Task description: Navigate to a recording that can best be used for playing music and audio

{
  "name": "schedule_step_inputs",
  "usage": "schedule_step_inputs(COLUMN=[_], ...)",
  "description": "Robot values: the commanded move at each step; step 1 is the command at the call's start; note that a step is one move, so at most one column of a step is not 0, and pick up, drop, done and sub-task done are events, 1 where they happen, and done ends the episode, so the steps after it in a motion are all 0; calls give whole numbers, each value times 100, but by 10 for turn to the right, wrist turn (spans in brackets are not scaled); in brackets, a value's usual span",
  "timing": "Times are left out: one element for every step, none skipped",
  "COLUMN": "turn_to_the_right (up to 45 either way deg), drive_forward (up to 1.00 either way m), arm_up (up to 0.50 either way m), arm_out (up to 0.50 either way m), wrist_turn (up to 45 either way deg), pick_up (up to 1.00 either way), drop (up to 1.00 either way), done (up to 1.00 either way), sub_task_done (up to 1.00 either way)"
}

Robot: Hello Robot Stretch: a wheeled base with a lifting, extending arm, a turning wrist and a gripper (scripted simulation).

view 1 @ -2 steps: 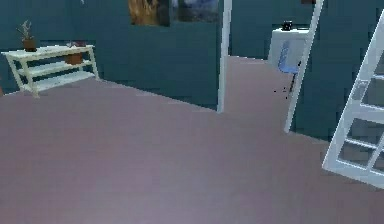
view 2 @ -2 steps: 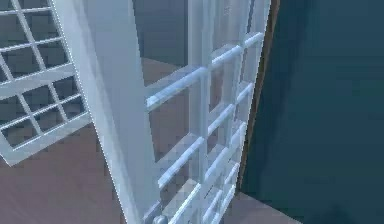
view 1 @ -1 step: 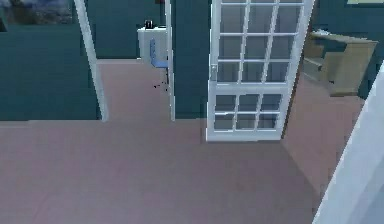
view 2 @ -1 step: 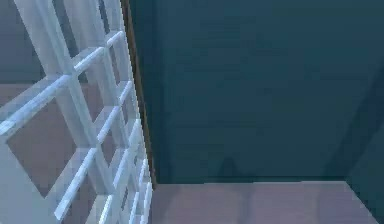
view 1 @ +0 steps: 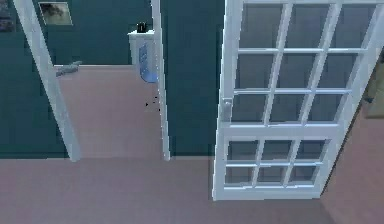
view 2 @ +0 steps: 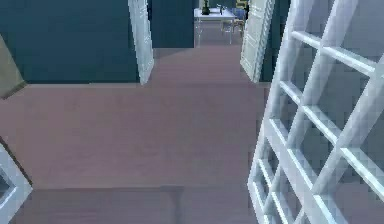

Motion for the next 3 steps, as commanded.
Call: schedule_step_inputs(turn_to_the_right=[450,420,0], drive_forward=[0,0,100], arm_up=[0,0,0], arm_out=[0,0,0], wrist_turn=[0,0,0], pick_up=[0,0,0], drop=[0,0,0], done=[0,0,0], sub_task_done=[0,0,0])
